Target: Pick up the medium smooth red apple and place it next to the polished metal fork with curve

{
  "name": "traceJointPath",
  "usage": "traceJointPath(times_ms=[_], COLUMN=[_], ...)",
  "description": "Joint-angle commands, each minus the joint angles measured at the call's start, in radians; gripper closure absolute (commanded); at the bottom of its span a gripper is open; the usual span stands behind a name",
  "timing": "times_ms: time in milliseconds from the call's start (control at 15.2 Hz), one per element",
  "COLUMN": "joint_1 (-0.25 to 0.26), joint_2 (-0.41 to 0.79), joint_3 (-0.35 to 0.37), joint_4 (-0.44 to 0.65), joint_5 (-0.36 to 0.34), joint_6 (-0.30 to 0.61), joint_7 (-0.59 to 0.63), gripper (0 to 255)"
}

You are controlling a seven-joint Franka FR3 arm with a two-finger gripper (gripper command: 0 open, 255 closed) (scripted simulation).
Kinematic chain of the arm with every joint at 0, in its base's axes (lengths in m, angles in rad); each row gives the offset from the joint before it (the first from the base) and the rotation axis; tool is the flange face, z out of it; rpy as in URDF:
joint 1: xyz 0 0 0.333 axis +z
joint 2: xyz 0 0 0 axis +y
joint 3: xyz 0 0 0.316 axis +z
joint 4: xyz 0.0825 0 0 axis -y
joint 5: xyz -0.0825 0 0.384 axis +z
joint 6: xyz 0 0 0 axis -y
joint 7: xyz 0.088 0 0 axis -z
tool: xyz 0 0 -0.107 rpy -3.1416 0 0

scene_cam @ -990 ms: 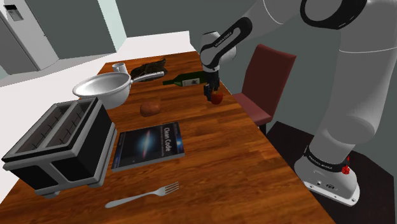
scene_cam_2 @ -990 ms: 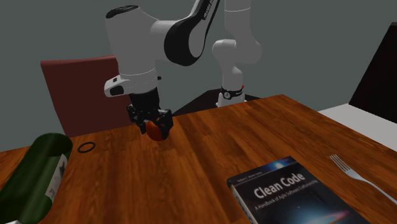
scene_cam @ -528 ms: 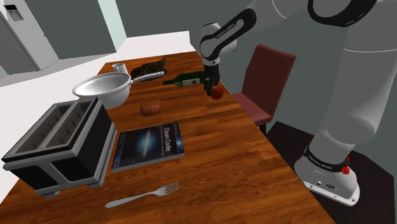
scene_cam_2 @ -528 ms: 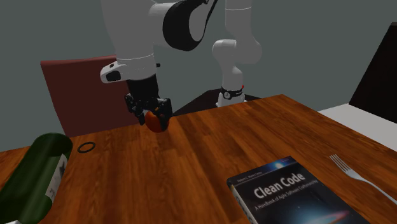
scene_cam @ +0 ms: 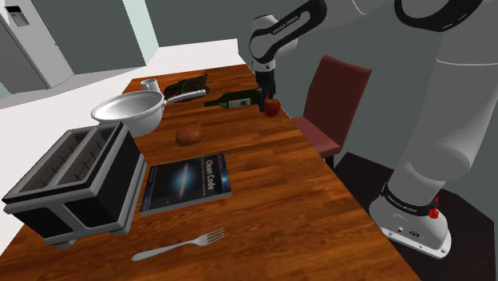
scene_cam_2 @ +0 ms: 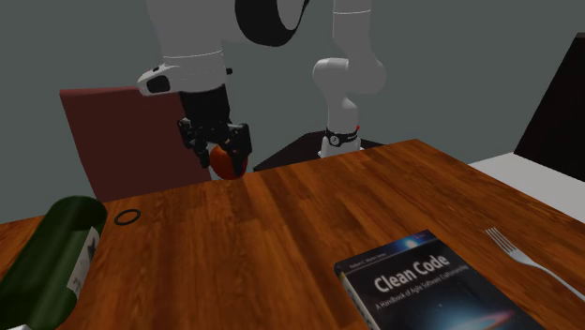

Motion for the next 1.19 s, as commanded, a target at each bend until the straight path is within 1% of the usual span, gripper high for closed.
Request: traceJointPath(times_ms=[0, 726, 792, 1122], joint_1=[0.000, 0.000, 0.000, 0.054], joint_2=[-0.011, -0.049, -0.049, -0.157], joint_3=[0.000, -0.001, -0.001, 0.047], joint_4=[0.015, 0.117, 0.117, -0.017], joint_5=[-0.002, -0.007, -0.007, -0.010], joint_6=[-0.026, -0.166, -0.166, -0.138], joint_7=[0.001, 0.006, 0.007, 0.109], gripper=[255, 255, 255, 255])
